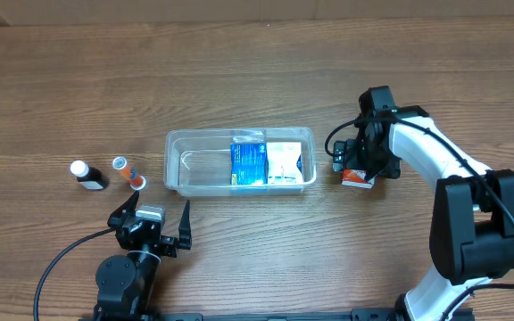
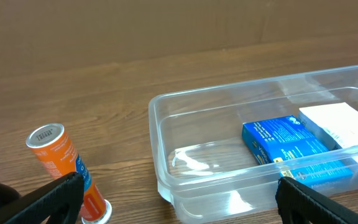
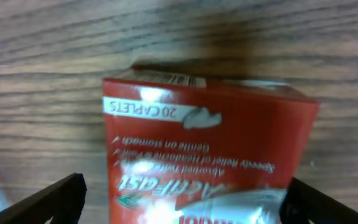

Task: Pack container
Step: 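Place the red box into the container's left end, withdraw right arm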

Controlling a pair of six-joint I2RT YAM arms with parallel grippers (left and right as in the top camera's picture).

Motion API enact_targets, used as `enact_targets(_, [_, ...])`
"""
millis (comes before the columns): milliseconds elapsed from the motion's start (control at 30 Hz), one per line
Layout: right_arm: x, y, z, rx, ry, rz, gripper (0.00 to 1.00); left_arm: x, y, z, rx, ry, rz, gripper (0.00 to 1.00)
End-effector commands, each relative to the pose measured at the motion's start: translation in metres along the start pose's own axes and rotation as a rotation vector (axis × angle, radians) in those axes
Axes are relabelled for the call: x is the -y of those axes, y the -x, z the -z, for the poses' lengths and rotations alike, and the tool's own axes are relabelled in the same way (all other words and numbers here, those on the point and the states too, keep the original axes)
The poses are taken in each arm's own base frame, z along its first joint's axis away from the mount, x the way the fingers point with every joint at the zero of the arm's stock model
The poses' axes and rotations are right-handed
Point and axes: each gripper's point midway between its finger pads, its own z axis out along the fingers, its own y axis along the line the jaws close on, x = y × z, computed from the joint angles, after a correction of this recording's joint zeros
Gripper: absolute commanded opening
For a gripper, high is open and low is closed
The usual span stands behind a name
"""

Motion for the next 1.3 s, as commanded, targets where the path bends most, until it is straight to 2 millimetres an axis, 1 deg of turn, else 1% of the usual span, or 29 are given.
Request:
enact_targets(0, [0.001, -0.004, -0.005, 0.009, 0.012, -0.014, 0.86, -0.001, 0.001, 0.000, 0.008, 0.001, 0.012, 1.00])
enact_targets(33, [0.002, -0.003, -0.004, 0.014, 0.005, -0.017, 0.80, -0.001, 0.001, 0.000, 0.007, 0.001, 0.012, 1.00])
enact_targets(67, [0.004, 0.000, -0.001, 0.024, -0.010, -0.035, 0.77, -0.001, 0.001, 0.000, 0.008, 0.001, 0.012, 1.00])
enact_targets(100, [0.005, 0.004, 0.006, 0.034, -0.020, -0.035, 0.76, -0.001, 0.001, 0.000, 0.008, 0.001, 0.012, 1.00])
enact_targets(167, [0.001, 0.013, 0.031, 0.062, -0.016, -0.031, 0.73, -0.001, 0.001, 0.000, 0.008, 0.001, 0.012, 1.00])
enact_targets(200, [-0.002, 0.016, 0.047, 0.079, -0.011, -0.028, 0.72, -0.001, 0.001, 0.000, 0.008, 0.001, 0.012, 1.00])
enact_targets(233, [-0.008, 0.021, 0.073, 0.118, 0.000, -0.017, 0.72, -0.001, 0.001, 0.000, 0.008, 0.001, 0.012, 1.00])
enact_targets(300, [-0.026, 0.026, 0.127, 0.222, 0.035, 0.021, 0.71, -0.001, 0.001, 0.000, 0.008, 0.001, 0.012, 1.00])
enact_targets(333, [-0.040, 0.025, 0.158, 0.289, 0.062, 0.056, 0.70, -0.001, 0.001, 0.000, 0.008, 0.001, 0.012, 1.00])
enact_targets(367, [-0.057, 0.021, 0.184, 0.353, 0.094, 0.099, 0.70, -0.001, 0.001, 0.000, 0.007, 0.001, 0.012, 1.00])
enact_targets(400, [-0.076, 0.014, 0.205, 0.406, 0.132, 0.132, 0.70, -0.001, 0.001, 0.000, 0.008, 0.001, 0.012, 1.00])
enact_targets(433, [-0.093, 0.006, 0.216, 0.437, 0.166, 0.158, 0.70, -0.001, 0.001, 0.000, 0.008, 0.001, 0.012, 1.00])
enact_targets(467, [-0.113, -0.005, 0.221, 0.449, 0.199, 0.190, 0.70, -0.001, 0.001, 0.000, 0.008, 0.001, 0.012, 1.00])
enact_targets(500, [-0.133, -0.015, 0.221, 0.442, 0.226, 0.216, 0.70, -0.001, 0.001, 0.000, 0.007, 0.001, 0.012, 1.00])
enact_targets(533, [-0.149, -0.021, 0.215, 0.431, 0.245, 0.233, 0.70, -0.001, 0.001, 0.000, 0.008, 0.001, 0.012, 1.00])
enact_targets(567, [-0.169, -0.028, 0.207, 0.419, 0.269, 0.253, 0.70, -0.001, 0.001, 0.000, 0.007, 0.001, 0.012, 1.00])
enact_targets(600, [-0.183, -0.033, 0.199, 0.409, 0.282, 0.267, 0.70, -0.001, 0.001, 0.000, 0.008, 0.001, 0.012, 1.00])
enact_targets(633, [-0.210, -0.041, 0.183, 0.384, 0.302, 0.302, 0.70, -0.001, 0.001, 0.000, 0.008, 0.001, 0.012, 1.00])
enact_targets(700, [-0.240, -0.047, 0.165, 0.368, 0.323, 0.338, 0.70, -0.001, 0.001, 0.000, 0.007, 0.001, 0.012, 1.00])
enact_targets(767, [-0.268, -0.051, 0.140, 0.350, 0.337, 0.344, 0.71, -0.001, 0.001, 0.000, 0.007, 0.001, 0.012, 1.00])
enact_targets(867, [-0.289, -0.043, 0.108, 0.340, 0.346, 0.331, 0.71, -0.001, 0.001, 0.000, 0.008, 0.001, 0.012, 1.00])
enact_targets(1000, [-0.300, -0.038, 0.078, 0.313, 0.347, 0.329, 0.71, -0.001, 0.001, 0.000, 0.008, 0.001, 0.012, 1.00])
enact_targets(1100, [-0.306, -0.041, 0.053, 0.262, 0.354, 0.342, 0.72, -0.001, 0.001, 0.000, 0.007, 0.001, 0.012, 1.00])
enact_targets(1200, [-0.313, -0.046, 0.038, 0.230, 0.369, 0.374, 0.72, -0.001, 0.001, 0.000, 0.008, 0.001, 0.012, 1.00])
enact_targets(1267, [-0.315, -0.049, 0.032, 0.220, 0.367, 0.382, 0.72, -0.001, 0.001, 0.000, 0.008, 0.001, 0.012, 1.00])
